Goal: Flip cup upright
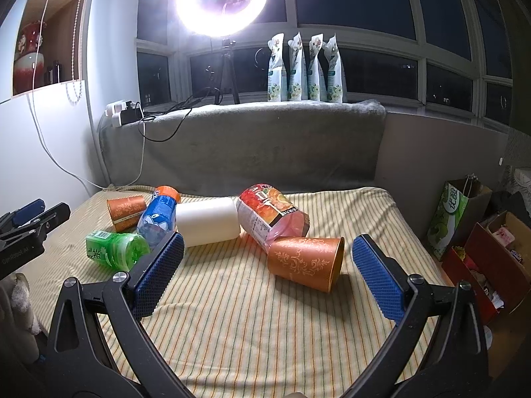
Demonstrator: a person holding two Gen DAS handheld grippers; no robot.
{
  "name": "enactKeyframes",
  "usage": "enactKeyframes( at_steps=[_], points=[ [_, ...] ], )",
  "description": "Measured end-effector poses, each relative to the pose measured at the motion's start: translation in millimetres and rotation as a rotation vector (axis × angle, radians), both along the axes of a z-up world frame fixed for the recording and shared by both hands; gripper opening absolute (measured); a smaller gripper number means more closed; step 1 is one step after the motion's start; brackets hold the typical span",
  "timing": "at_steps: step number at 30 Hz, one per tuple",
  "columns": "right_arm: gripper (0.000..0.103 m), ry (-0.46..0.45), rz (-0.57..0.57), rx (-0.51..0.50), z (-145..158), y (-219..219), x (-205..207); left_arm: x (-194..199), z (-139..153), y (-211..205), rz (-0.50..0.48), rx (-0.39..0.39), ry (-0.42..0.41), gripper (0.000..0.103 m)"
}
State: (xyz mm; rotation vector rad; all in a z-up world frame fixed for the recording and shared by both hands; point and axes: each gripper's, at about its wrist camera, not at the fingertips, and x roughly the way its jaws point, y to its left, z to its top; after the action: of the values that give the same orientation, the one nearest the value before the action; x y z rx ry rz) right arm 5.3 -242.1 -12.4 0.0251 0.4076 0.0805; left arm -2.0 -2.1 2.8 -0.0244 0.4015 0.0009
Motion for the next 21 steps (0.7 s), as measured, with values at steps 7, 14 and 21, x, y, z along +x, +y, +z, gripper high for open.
enactKeyframes(
  at_steps=[7,14,21],
  points=[
    [0.103,0.002,0.001,0.000,1.3,-0.5,0.1,-0.2,0.0,1.2,-0.002,-0.001,-0.001,0.083],
    [0.103,0.000,-0.002,0.003,1.2,-1.0,-0.2,-0.3,0.6,1.3,-0.004,-0.003,0.000,0.083],
    [0.103,-0.002,-0.017,0.003,3.3,-1.9,0.0,-0.3,0.4,0.0,-0.005,-0.006,0.000,0.083]
  ],
)
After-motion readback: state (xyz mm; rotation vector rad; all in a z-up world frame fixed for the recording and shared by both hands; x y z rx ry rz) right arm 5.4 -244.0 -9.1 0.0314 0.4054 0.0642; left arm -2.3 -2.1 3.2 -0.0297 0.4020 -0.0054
